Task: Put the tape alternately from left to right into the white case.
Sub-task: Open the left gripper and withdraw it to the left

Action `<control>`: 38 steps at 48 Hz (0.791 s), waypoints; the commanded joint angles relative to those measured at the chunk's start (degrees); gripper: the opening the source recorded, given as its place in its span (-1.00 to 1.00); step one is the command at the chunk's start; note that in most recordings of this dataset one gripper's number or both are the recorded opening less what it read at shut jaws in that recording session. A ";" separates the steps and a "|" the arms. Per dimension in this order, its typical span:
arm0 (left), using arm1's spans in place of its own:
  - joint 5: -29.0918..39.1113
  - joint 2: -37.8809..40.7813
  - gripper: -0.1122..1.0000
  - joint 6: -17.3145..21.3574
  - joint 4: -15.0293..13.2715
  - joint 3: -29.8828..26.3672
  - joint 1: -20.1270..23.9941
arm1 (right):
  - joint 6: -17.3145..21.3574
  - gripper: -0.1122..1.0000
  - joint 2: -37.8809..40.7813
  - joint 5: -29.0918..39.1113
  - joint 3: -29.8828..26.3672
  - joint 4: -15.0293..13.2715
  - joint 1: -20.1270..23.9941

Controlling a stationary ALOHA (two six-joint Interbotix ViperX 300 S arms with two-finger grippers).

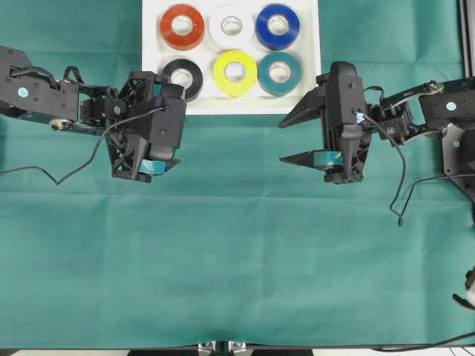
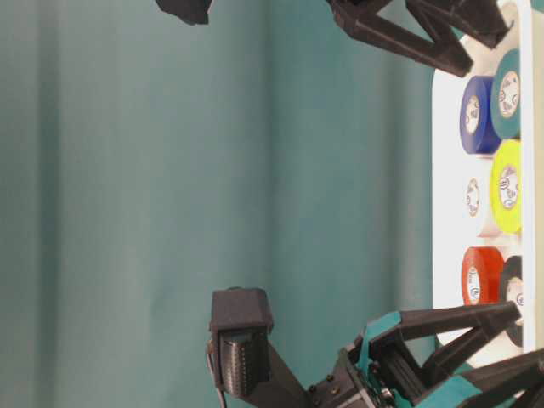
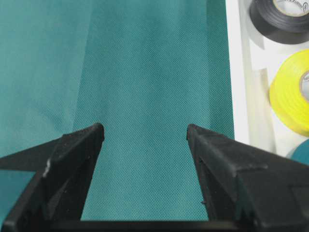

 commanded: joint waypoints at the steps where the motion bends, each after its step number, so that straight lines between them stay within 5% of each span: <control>1: -0.18 -1.58 0.44 -0.09 -0.18 -0.62 -0.18 | 0.09 0.59 -0.44 -0.26 -0.88 0.00 0.18; 38: 0.97 -15.73 0.44 -1.41 -0.18 7.21 -0.35 | 0.09 0.59 -6.68 3.34 0.53 -0.09 0.26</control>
